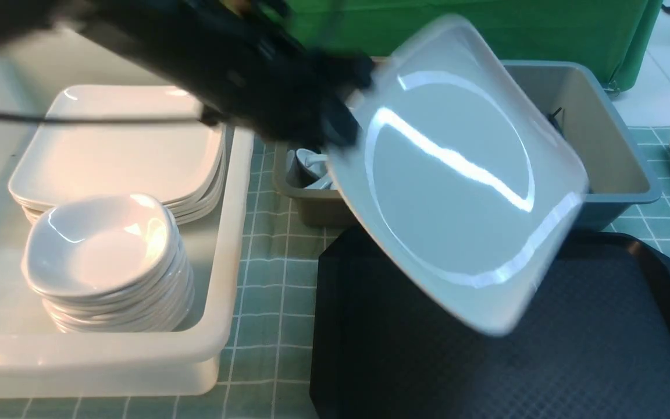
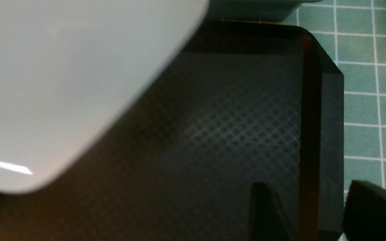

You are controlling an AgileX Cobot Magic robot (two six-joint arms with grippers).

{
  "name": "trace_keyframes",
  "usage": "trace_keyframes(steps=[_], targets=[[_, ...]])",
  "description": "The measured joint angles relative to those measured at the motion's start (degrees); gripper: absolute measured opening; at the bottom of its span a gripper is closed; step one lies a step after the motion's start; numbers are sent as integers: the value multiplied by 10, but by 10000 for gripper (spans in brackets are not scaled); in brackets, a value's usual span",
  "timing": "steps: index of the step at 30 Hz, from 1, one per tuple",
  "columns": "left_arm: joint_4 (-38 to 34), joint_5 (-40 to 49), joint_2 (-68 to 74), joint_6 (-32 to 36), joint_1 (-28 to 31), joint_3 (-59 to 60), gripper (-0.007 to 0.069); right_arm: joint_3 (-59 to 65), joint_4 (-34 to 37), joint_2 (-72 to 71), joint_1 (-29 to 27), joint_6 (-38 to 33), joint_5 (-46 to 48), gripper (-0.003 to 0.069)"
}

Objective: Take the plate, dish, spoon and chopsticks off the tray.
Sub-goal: Use the left arm to put the plate into the large storage box on the left

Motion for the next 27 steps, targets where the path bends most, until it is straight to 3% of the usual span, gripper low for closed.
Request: trace_keyframes(steps=[6, 7, 8, 10, 11, 14, 20, 27], targets=[[-18, 35, -41, 19, 182, -29, 29, 0, 0, 0, 0, 0, 0, 355], [-23, 35, -42, 21, 189, -29, 29, 0, 0, 0, 0, 0, 0, 355], [-55, 35, -45, 41, 259, -29, 29, 0, 0, 0, 0, 0, 1, 355], [-100, 33, -43, 70, 335, -29, 30, 0, 0, 0, 0, 0, 1, 355], [-105, 33, -43, 73, 342, -29, 30, 0, 0, 0, 0, 0, 1, 355], [-158, 30, -36, 125, 447, -30, 30, 0, 0, 0, 0, 0, 2, 355], [-163, 24, 28, 165, 522, -34, 30, 0, 0, 0, 0, 0, 3, 355], [-159, 15, 125, 184, 517, -34, 31, 0, 0, 0, 0, 0, 3, 355]])
